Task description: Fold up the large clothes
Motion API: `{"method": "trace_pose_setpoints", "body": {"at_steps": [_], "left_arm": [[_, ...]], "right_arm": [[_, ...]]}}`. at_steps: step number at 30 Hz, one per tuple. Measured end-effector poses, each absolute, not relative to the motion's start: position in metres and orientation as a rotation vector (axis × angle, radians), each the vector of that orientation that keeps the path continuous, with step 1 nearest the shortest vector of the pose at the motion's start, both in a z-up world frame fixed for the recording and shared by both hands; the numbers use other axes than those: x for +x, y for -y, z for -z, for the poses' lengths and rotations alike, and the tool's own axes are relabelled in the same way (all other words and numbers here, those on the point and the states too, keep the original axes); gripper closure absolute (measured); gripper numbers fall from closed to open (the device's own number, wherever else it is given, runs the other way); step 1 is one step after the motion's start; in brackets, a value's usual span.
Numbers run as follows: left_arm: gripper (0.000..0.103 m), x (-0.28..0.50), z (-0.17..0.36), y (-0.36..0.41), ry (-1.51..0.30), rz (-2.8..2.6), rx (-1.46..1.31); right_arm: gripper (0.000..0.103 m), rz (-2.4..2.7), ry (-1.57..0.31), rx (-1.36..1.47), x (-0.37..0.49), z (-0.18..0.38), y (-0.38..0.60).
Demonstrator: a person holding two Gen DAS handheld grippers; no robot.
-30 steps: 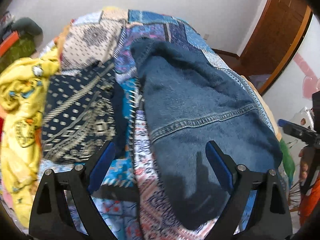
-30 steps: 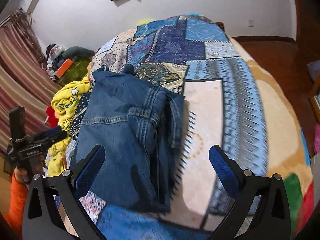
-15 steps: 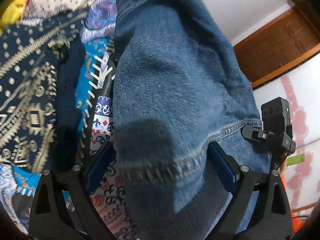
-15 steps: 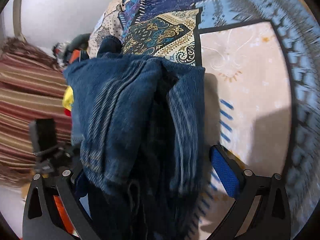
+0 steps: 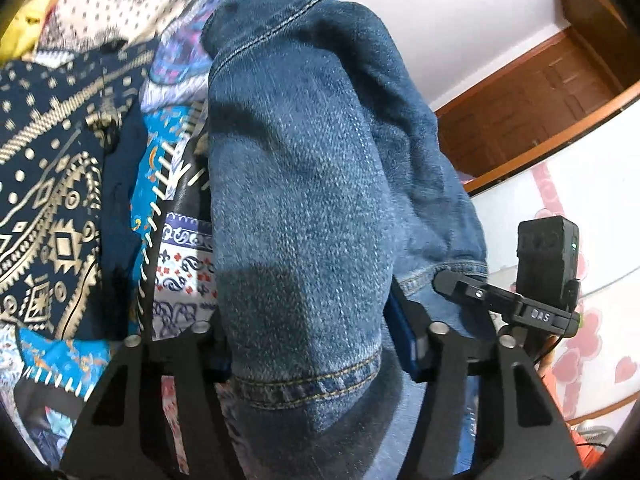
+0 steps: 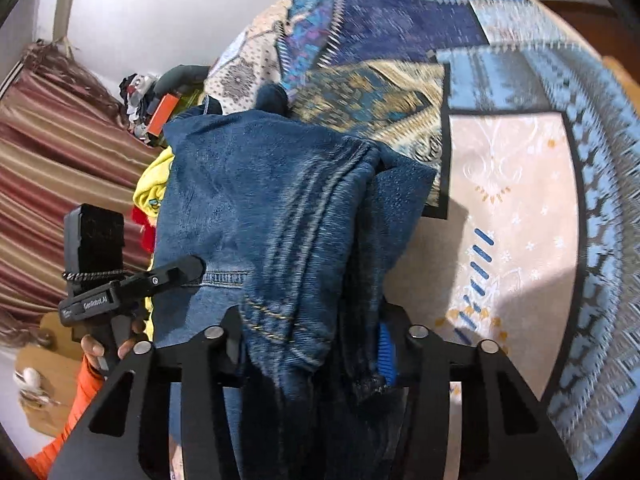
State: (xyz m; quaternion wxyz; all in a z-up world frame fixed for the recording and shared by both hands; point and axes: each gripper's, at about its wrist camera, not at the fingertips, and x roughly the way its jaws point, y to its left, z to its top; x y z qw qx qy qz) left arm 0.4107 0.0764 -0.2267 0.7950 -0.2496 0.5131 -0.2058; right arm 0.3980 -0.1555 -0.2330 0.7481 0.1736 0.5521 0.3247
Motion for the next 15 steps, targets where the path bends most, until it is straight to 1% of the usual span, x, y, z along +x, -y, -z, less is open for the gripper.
{"method": "trace_pose_setpoints", "body": {"at_steps": [3,6,15], "left_arm": [[0.051,0.393,0.202,-0.079,-1.057,0.453,-0.494],[0.051,0.375,0.183,-0.092,-1.003,0.458,-0.487],[0.051,0.334,0.113,-0.177,-0.792,0.409,-0.501]], "right_arm": [[0.064,-0.690,-1.185,0.357,0.385,0.211,0.147],[0.066,-0.701,-1.140,0.309,0.374,0.190,0.137],[0.066,-0.800,-0.984,0.237,0.348,0.124,0.065]]}}
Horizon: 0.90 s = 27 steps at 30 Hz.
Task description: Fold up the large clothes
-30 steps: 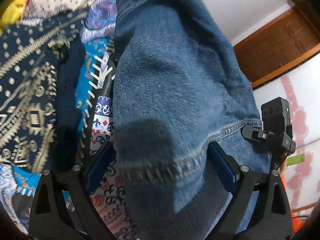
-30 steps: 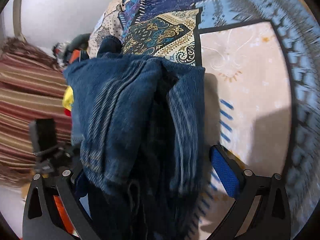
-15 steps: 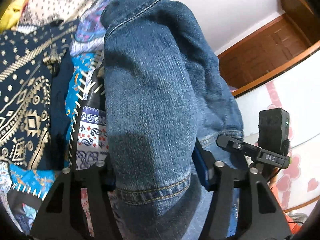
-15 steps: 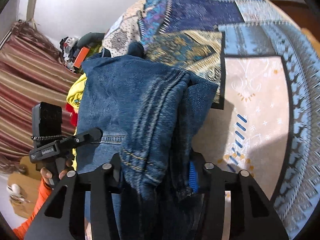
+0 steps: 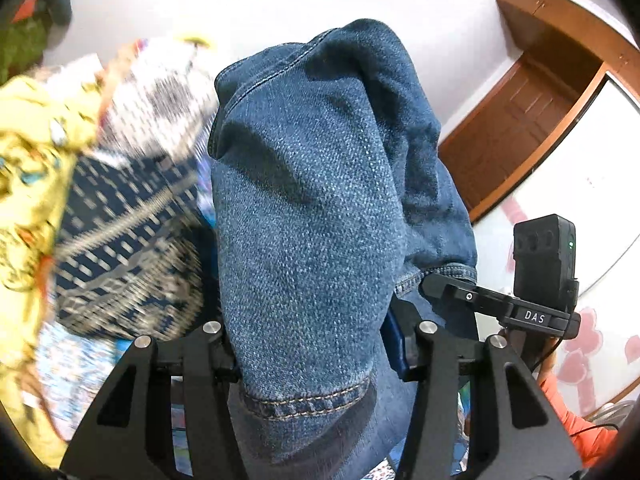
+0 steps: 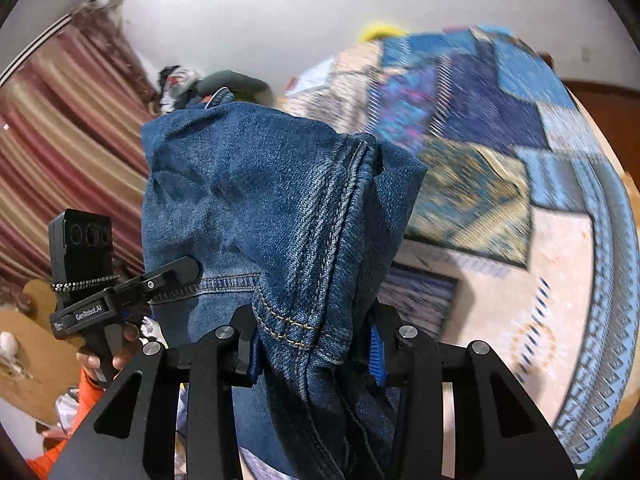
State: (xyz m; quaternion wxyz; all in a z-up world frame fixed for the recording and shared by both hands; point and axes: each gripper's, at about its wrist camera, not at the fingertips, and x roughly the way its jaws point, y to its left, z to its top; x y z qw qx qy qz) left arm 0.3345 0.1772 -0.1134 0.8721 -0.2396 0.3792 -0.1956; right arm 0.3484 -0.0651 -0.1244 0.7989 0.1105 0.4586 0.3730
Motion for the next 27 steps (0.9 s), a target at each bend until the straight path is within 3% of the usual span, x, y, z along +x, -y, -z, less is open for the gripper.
{"method": "trace_pose_setpoints", "body": {"at_steps": [10,15,20,23,27], "left_arm": [[0.051,0.336,0.076,-0.257,-0.709,0.277,-0.421],[0.051,0.379,0.117,-0.286,-0.786,0.219,-0.448],[0.051,0.434,0.205,-0.309,-0.952,0.142,-0.529],[0.044,0.449,0.257,-0.322,-1.038,0.089,-0.612],[0.025,0.436,0.261,-0.320,-1.010,0.067,-0.553]], "right_arm": [[0.066,-0.905,-0.889,0.272,0.373,0.119,-0.018],[0.066,-0.878,-0.978,0.316,0.415,0.165,-0.050],[0.067,-0.764,-1.110,0.285,0.452,0.234,-0.076],[0.065,-0.730,-1.130,0.219,0.463,0.262,-0.084],[0.052,-0.715,-1.125,0.163,0.467,0.266,-0.078]]}}
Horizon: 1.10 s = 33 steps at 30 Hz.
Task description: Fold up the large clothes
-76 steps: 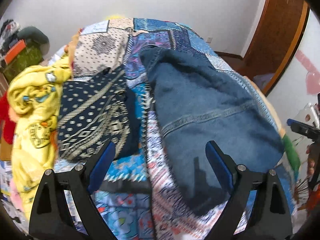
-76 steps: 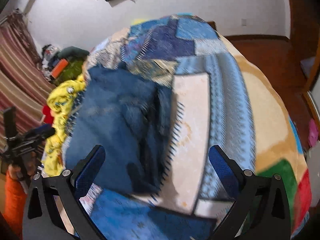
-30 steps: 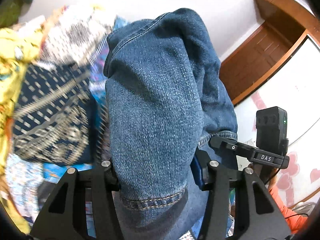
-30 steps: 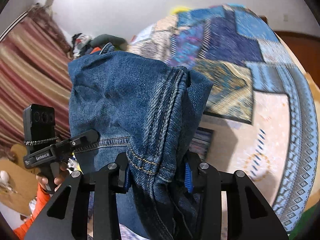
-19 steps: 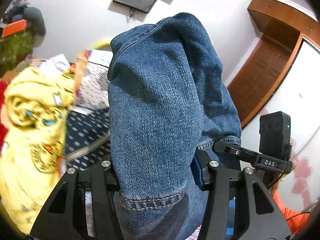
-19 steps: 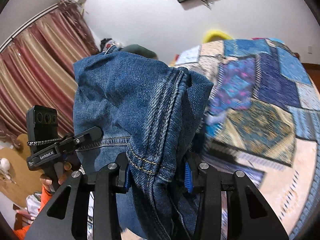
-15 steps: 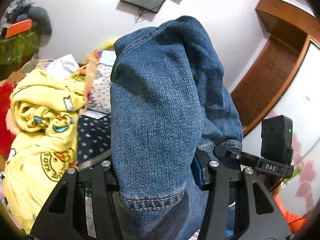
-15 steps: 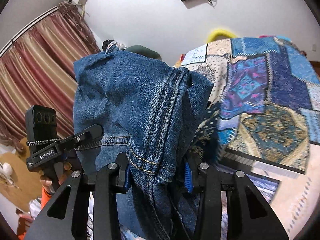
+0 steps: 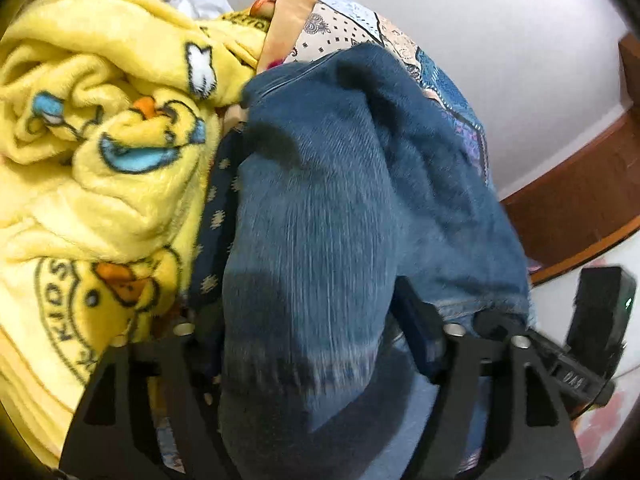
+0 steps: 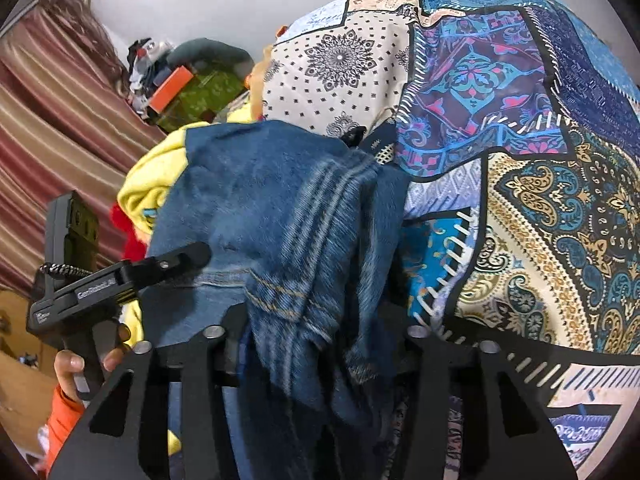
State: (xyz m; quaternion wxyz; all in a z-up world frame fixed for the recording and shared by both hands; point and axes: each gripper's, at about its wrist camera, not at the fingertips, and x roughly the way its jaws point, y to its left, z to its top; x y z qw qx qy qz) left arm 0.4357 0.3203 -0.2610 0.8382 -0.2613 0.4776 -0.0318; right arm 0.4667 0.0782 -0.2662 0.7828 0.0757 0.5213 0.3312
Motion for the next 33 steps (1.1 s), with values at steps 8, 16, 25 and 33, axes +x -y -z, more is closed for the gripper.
{"method": "trace_pose_setpoints", "body": {"at_steps": [8,16,25,33], "left_arm": [[0.017,0.367,0.240,-0.284,-1.029,0.014,-0.288],[0.017,0.288,0.243,-0.257,-1.051,-0.032,-0.219],[0.017,0.239,0.130,-0.233,-0.783,-0.036,-0.222],[0.017,0.143,0.010,-0.187,-0.408,-0.001,-0.119]], "right_arm": [[0.034,-0.714,-1.111,-0.020,0.417,0.254,-0.056],[0.033,-0.675,-1.136,-0.051,0.366,0.240,-0.021],[0.034,-0.707,-0.863,0.016,0.303,0.133,0.009],[0.034,-0.766,-0.448,-0.001,0.205,0.013,0.033]]}}
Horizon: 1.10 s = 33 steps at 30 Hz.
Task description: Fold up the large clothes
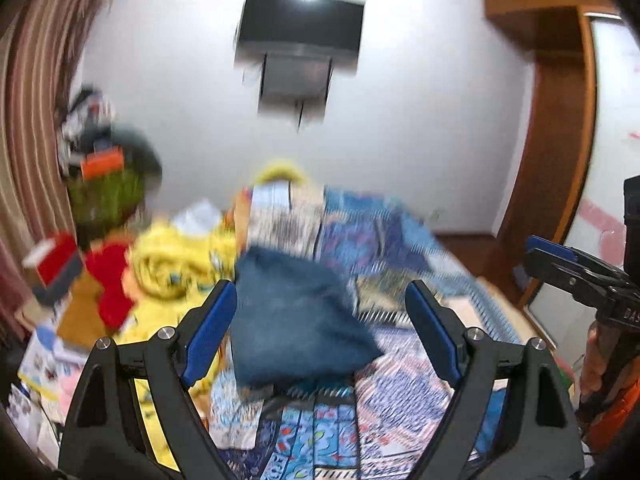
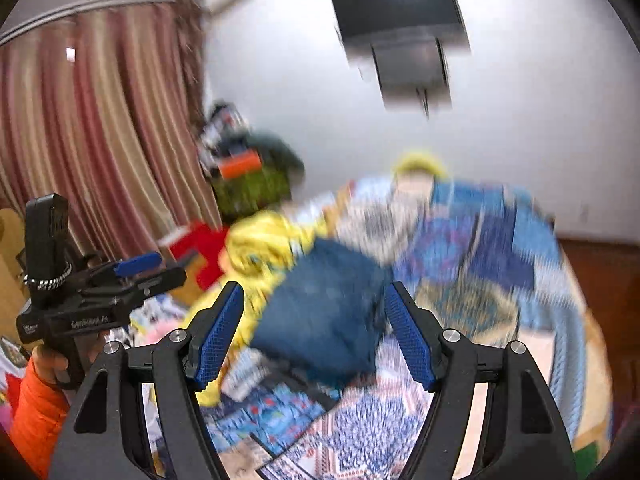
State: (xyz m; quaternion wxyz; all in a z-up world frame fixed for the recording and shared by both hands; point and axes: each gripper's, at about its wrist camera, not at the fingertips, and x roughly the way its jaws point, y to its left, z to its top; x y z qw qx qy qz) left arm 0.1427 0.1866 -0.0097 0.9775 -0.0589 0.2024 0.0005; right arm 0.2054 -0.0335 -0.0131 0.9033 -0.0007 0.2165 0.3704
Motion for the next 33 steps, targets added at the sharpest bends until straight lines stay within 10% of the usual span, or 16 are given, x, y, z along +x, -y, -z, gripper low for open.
{"method": "trace_pose_setpoints", "body": {"at_steps": [13,23,33], "left_arm": [[0.016,0.011,-0.029,-0.120,-0.063,-0.131,-0.028],[0.001,0.005,-0.011,-0.103,-0.078,-0.174,-0.001],[0.001,0.009,0.002,-0.105,-0.102,-0.192,-0.019]], "right_arm": [[0.033,-0.722,-0.176,0.046,0.100,-0.019,0.065],[0.000,-0.635,-0.169,0.007,0.094,-0.008,0.061],[0.000,-0.610,-0.186,-0.006,0.091,0.000,0.063]]}}
